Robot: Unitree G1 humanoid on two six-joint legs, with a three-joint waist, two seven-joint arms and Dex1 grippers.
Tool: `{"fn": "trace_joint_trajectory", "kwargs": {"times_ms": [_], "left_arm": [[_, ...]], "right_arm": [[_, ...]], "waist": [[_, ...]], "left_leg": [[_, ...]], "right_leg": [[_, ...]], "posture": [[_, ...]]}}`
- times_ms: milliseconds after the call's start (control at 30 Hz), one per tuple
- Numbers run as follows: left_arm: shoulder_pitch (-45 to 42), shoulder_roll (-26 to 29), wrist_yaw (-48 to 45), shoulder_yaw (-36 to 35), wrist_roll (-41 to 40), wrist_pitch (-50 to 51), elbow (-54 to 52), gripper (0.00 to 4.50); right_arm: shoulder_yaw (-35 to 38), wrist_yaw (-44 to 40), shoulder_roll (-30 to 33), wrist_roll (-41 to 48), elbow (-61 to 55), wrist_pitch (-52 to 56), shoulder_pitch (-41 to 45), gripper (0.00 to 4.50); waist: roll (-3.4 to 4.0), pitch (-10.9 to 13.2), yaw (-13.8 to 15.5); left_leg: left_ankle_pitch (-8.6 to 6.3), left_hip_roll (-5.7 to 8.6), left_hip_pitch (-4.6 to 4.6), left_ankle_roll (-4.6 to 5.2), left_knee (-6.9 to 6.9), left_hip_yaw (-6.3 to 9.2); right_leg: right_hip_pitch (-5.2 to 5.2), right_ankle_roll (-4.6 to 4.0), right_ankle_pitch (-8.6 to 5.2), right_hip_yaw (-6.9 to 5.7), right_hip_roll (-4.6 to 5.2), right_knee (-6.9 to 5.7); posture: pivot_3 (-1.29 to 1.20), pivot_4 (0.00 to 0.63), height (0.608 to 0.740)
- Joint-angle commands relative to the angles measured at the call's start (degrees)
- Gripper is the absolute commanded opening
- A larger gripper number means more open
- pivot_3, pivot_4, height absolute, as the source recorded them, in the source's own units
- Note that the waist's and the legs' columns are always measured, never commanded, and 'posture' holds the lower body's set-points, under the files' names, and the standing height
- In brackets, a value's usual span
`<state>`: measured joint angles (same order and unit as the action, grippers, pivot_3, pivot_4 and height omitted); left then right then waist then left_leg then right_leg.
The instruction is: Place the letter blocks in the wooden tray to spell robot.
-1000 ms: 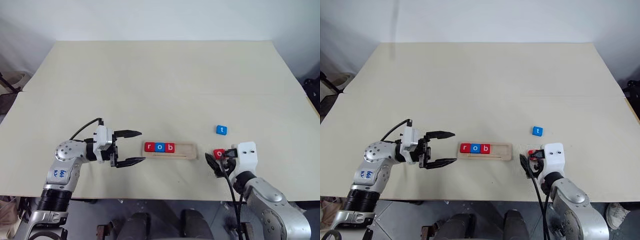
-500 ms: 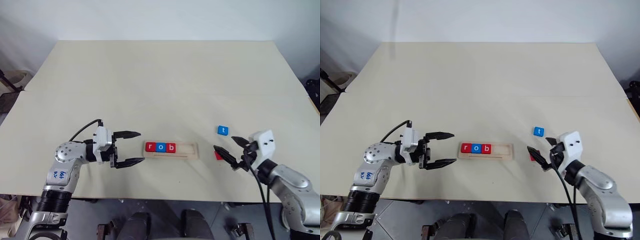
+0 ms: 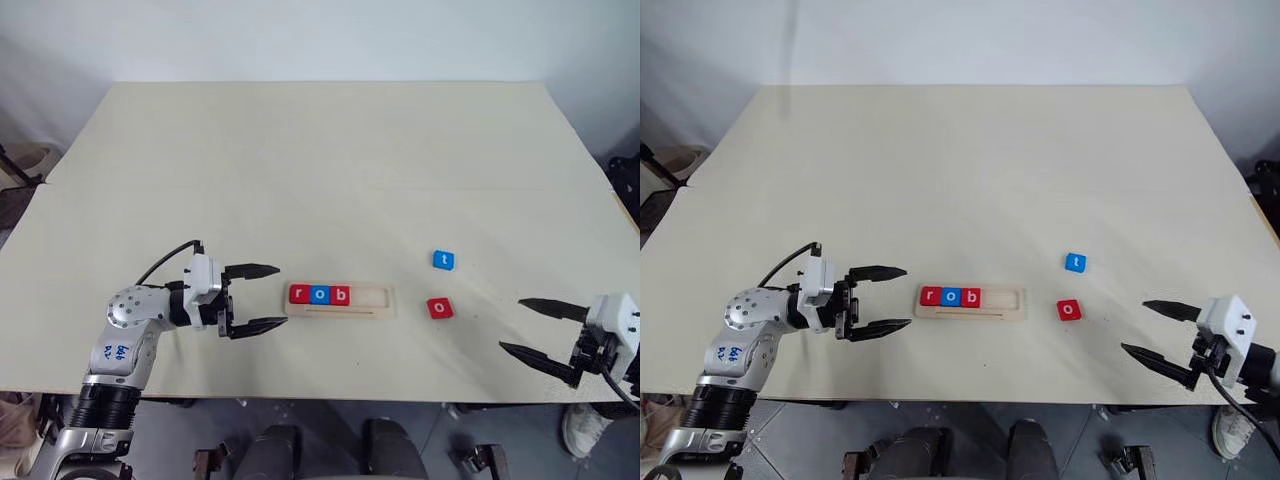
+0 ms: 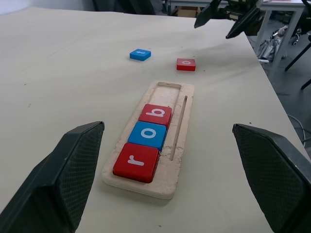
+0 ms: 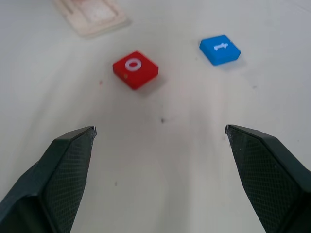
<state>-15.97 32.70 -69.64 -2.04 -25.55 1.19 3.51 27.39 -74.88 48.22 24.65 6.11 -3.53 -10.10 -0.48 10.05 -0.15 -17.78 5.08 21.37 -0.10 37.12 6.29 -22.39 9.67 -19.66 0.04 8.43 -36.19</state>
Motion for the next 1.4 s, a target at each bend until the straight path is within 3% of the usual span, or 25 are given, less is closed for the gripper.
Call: {"fn": "trace_joint_trajectory", "kwargs": {"times_ms": [33, 333, 667, 867, 1233, 1333, 1400], "left_arm": [[0.61, 1.28, -0.45, -1.9, -1.37, 0.02, -1.45, 4.5], [2.51, 2.07, 0.03, -2.62, -1.14, -0.14, -3.23, 4.5], [4.62, 1.24, 0.61, -1.91, -2.44, 0.7, -6.81, 4.5], [4.97, 1.32, 0.76, -1.4, -2.49, 1.25, -8.77, 4.5], [5.15, 1.32, -0.06, -0.42, -1.97, 0.94, -10.74, 4.5], [4.62, 1.54, -0.6, 0.34, -2.95, 2.63, -11.57, 4.5], [4.17, 1.48, -0.38, 0.46, -2.91, 2.79, -11.74, 4.5]], "right_arm": [[0.46, -0.99, 0.92, 0.54, 0.57, -2.92, 1.25, 4.46], [-7.12, -2.09, 3.95, 2.33, -6.82, 4.58, 10.87, 4.46], [-21.9, -9.09, 6.03, -0.28, -3.32, 11.49, 26.72, 4.46], [-26.91, -10.96, 4.66, -4.48, 2.87, 6.36, 30.25, 4.46], [-29.18, -10.63, 0.25, -8.78, 15.72, -2.88, 33.27, 4.46], [-30.18, -11.37, -0.56, -10.06, 19.51, -4.04, 34.78, 3.87], [-30.74, -11.78, -1.08, -11.09, 21.83, -6.0, 35.72, 3.22]], "waist": [[0.0, 0.0, 0.0], [0.02, 0.01, 0.1], [0.02, 0.01, 0.22], [0.02, 0.01, 0.2], [0.03, 0.01, 0.05], [0.03, 0.01, 0.05], [0.03, 0.01, 0.04]], "left_leg": [[0.0, 0.0, 0.0, 0.0, 0.0, 0.0], [0.0, -0.04, 0.0, 0.0, 0.02, 0.0], [0.0, -0.02, 0.06, 0.0, 0.03, 0.04], [0.0, -0.02, 0.08, 0.0, 0.03, 0.04], [0.0, -0.03, 0.08, 0.0, 0.04, 0.03], [0.0, -0.02, 0.08, 0.0, 0.05, 0.04], [0.0, -0.03, 0.08, 0.0, 0.05, 0.04]], "right_leg": [[0.0, 0.0, 0.0, 0.0, 0.0, 0.0], [0.01, 0.0, 0.0, 0.01, 0.0, 0.05], [0.02, 0.01, 0.01, -0.05, 0.04, 0.19], [0.0, 0.01, 0.01, -0.06, 0.04, 0.17], [-0.01, 0.01, 0.01, -0.07, 0.03, 0.15], [-0.02, 0.01, 0.01, -0.07, 0.04, 0.15], [-0.01, 0.0, 0.01, -0.07, 0.04, 0.15]], "posture": [[0.0, 0.15, 0.74], [0.0, 0.15, 0.74], [0.0, 0.15, 0.74], [0.0, 0.15, 0.74], [0.0, 0.15, 0.74], [0.0, 0.15, 0.74], [0.0, 0.15, 0.74]]}}
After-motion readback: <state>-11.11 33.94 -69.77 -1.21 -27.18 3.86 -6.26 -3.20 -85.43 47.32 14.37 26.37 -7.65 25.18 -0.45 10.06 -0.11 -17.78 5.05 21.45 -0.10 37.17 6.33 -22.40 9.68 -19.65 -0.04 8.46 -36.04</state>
